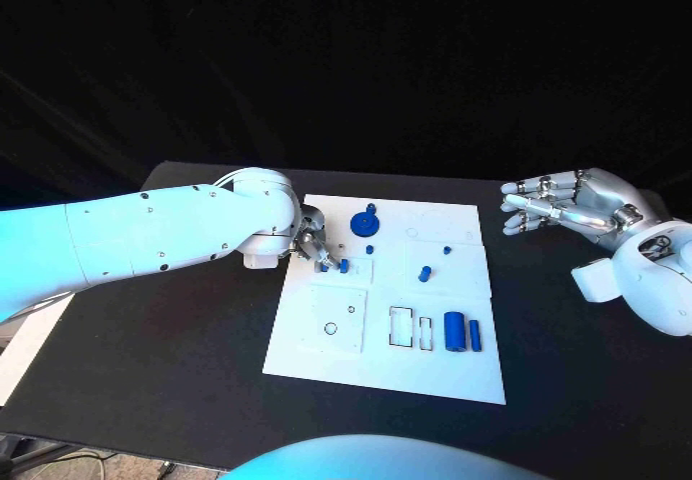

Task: Assemble the parts on the task board

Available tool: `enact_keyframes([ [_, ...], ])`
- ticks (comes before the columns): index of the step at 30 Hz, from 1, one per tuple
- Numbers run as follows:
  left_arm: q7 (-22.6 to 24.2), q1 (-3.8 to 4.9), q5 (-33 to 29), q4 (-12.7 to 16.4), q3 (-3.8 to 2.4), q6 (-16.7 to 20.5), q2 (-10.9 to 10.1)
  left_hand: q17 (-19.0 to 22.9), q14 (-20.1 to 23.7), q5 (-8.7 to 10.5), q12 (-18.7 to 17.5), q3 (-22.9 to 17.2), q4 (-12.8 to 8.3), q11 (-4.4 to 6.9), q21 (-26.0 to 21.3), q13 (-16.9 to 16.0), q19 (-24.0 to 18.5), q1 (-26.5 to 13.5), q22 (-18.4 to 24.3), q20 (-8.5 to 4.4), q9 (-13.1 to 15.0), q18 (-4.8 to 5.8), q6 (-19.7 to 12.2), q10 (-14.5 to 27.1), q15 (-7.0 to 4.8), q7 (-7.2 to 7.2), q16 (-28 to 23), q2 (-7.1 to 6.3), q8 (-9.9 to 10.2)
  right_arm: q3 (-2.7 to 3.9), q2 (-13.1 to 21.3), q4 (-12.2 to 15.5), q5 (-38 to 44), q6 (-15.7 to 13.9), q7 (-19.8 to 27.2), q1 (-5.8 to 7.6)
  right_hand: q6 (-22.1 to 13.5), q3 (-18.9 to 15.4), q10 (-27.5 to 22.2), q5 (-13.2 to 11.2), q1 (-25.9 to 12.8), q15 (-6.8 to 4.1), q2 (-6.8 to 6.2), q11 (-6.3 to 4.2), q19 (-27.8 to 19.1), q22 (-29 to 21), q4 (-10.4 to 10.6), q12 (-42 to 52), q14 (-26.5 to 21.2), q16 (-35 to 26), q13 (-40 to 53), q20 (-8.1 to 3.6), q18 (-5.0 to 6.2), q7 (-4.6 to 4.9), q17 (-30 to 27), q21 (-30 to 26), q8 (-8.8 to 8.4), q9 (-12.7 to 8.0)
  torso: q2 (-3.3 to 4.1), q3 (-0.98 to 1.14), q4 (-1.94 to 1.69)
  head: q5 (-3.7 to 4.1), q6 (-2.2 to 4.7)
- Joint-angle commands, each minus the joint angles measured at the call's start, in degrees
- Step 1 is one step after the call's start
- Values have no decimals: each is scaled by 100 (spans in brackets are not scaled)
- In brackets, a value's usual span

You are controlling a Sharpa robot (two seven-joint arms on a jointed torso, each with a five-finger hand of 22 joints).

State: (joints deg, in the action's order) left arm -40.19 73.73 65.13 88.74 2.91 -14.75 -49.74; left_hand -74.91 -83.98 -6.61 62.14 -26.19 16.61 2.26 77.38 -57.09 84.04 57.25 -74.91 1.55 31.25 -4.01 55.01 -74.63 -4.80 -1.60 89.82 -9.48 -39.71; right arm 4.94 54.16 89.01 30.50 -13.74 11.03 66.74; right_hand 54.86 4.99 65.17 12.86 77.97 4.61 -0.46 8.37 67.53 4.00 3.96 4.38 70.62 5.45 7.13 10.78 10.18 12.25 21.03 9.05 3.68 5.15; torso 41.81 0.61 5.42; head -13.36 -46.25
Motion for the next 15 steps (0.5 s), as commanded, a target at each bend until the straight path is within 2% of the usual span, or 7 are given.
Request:
enact_keyframes([
  [1,-235,-23,-36,-30,16,-12,-16,-1509,-602,-1,-13,303,11,-11,-3,-2,97,-169,-533,-45,-32,92,47,-19,-51,6,18,29,42,2,-6,-2,39,-11,28,-4,-44,5,-42,40,14,18,48,-7,42,-6,-32,25,8,-36,-5,-15,36,7,-5,-19,1,-10,3,3,-3,6,4],
  [5,-236,-23,-31,-34,13,-24,-45,-1509,-602,-1,-12,661,11,-2,-2,-5,103,-290,-547,-56,-65,92,54,-21,-57,11,18,89,42,2,-8,-15,0,6,28,-4,-48,4,-46,43,14,19,44,-5,40,-7,-34,24,4,-39,-7,-14,35,8,-6,-24,0,-11,-1,-1,-4,3,11],
  [15,-125,-24,14,-4,0,93,-115,-1509,-602,-17,40,896,8,13,64,-60,135,-241,-609,-65,-81,109,87,-64,-67,31,18,190,10,2,-18,-42,-25,52,27,-6,-50,3,-48,44,14,20,42,-4,39,-8,-37,24,2,-41,-9,-14,35,9,-7,-27,-1,-12,-2,2,-5,7,12],
])
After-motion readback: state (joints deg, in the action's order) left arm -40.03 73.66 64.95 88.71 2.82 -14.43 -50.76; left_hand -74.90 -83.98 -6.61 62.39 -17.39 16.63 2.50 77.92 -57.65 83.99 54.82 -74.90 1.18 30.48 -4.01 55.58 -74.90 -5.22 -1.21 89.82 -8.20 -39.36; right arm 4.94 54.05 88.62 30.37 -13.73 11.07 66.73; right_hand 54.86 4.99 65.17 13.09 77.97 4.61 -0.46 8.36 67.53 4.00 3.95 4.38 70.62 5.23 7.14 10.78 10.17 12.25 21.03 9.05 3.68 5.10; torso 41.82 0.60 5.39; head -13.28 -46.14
